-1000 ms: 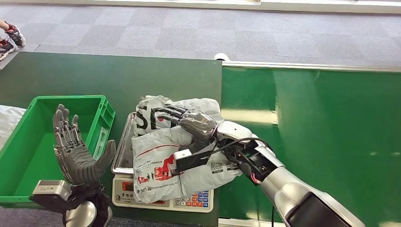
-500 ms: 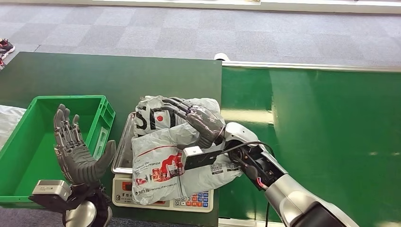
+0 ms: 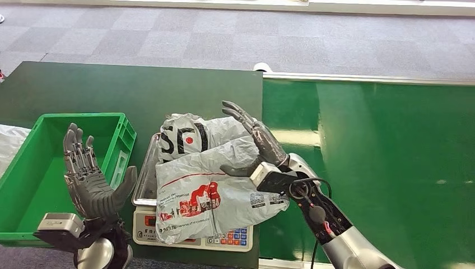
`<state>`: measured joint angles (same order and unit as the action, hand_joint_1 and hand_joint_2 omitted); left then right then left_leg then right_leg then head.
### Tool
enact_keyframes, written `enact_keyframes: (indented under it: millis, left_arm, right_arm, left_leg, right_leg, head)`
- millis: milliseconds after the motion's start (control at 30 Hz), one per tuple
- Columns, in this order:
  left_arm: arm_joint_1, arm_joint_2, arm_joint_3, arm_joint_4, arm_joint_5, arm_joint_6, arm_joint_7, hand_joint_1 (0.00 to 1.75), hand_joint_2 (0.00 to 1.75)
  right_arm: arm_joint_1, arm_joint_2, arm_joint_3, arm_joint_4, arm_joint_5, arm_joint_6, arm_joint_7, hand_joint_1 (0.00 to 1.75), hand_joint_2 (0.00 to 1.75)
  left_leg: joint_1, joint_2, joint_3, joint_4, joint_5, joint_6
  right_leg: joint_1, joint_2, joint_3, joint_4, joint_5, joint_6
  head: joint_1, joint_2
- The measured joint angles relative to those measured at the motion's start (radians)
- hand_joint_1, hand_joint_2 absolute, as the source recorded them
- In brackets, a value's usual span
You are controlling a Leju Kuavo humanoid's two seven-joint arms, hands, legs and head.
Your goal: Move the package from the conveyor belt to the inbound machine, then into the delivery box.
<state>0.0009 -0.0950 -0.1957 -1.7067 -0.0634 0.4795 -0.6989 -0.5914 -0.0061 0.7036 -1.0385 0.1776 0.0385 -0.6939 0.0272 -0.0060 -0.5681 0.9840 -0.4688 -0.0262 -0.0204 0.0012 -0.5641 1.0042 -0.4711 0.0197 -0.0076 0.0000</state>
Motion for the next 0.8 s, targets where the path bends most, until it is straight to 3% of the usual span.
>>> enact_keyframes:
  millis: [100,233,800]
  left_arm:
    - [0.0,-0.001,0.003,0.0,0.012,-0.018,0.0,0.0,1.75]
    - [0.003,-0.023,0.053,0.0,0.069,-0.144,0.0,0.0,1.75]
    - [0.002,-0.049,0.085,0.001,0.056,-0.196,0.0,0.0,1.75]
  right_arm:
    - [0.022,-0.001,-0.025,-0.026,-0.015,-0.001,0.0,0.0,1.75]
    - [0.168,0.0,-0.209,-0.193,-0.072,-0.014,0.0,0.0,1.75]
    - [0.246,0.028,-0.321,-0.274,-0.088,-0.002,0.0,0.0,1.75]
  left_leg:
    - [0.0,0.0,0.0,0.0,0.0,0.0]
    - [0.0,0.0,0.0,0.0,0.0,0.0]
    - [0.0,0.0,0.0,0.0,0.0,0.0]
  right_leg:
    - [0.0,0.0,0.0,0.0,0.0,0.0]
    - [0.0,0.0,0.0,0.0,0.0,0.0]
    - [0.0,0.0,0.0,0.0,0.0,0.0]
  head:
    - [0.0,0.0]
    - [0.0,0.0]
    - [0.0,0.0]
